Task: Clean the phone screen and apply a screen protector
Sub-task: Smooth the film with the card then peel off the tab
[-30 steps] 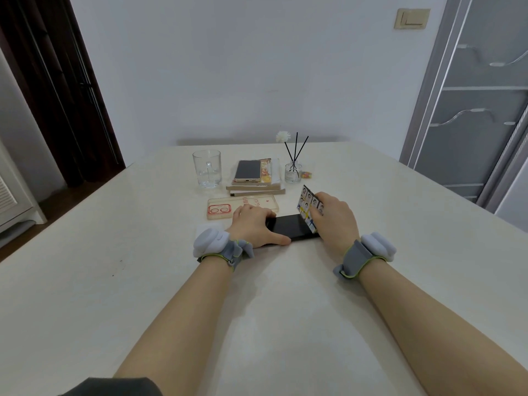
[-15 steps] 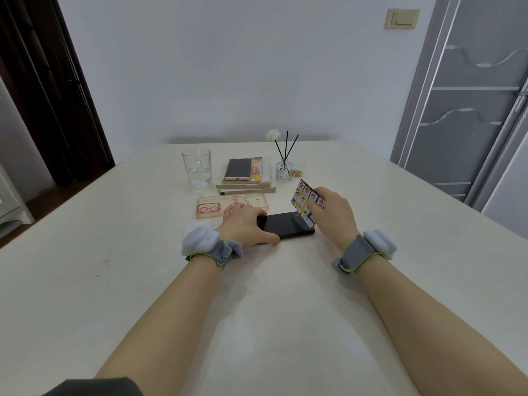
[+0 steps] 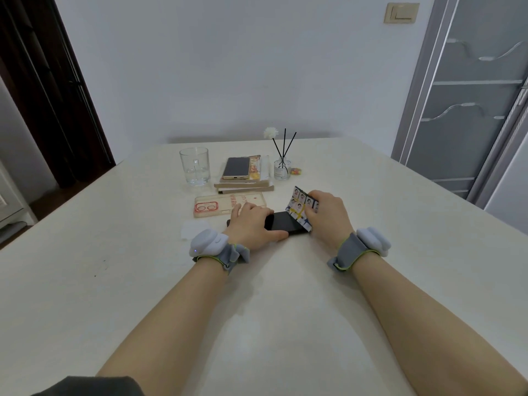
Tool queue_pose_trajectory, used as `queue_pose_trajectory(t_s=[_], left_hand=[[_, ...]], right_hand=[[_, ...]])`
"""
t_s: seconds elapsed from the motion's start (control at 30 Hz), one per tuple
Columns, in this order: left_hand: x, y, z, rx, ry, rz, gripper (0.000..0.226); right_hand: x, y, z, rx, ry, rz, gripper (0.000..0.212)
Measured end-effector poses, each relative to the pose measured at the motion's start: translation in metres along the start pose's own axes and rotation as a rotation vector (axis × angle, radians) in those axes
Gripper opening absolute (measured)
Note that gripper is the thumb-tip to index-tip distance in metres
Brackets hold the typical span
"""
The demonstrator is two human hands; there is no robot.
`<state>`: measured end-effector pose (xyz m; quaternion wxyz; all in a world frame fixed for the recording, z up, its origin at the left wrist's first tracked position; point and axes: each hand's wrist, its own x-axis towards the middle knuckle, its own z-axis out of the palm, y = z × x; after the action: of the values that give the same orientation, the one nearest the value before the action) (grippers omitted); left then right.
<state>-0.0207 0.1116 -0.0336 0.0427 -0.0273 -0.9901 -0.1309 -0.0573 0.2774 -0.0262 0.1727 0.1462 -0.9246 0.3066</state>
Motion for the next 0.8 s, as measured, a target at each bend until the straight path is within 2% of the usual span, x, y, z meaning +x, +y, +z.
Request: queue_pose_trajectory(t_s=[0.17,0.3,0.5,0.6,0.7,0.8], left_hand=[[0.0,-0.001,0.001,-0.022,0.015,0.008,0.066],[0.002,-0.002,0.002,-0.024,0.028,0.009,0.066],[0.001,-0.003,0.002,-0.044,0.019,0.003,0.069],[0.002,-0.003,0.002,-0.037,0.02,0.011,0.069],[0.002,-0.003,0.002,-0.022,0.023,0.01,0.069],[0.001,-0.003,0.001,-0.03,0.021,0.007,0.068]], right_hand=[[0.001,-0.002,-0.004,-0.042,0.036,-0.02,0.023],[-0.002,-0.013,0.005,-0.002,-0.021,-0.096,0.024],[0.004,-0.002,-0.001,-0.069,0.043,0.004,0.022],[0.002,-0.004,0.0,-0.015,0.071,-0.016,0.02],[0.0,-0.01,0.004,0.053,0.021,-0.066,0.021],[0.001,-0.009,0.003,0.016,-0.004,-0.023,0.024]])
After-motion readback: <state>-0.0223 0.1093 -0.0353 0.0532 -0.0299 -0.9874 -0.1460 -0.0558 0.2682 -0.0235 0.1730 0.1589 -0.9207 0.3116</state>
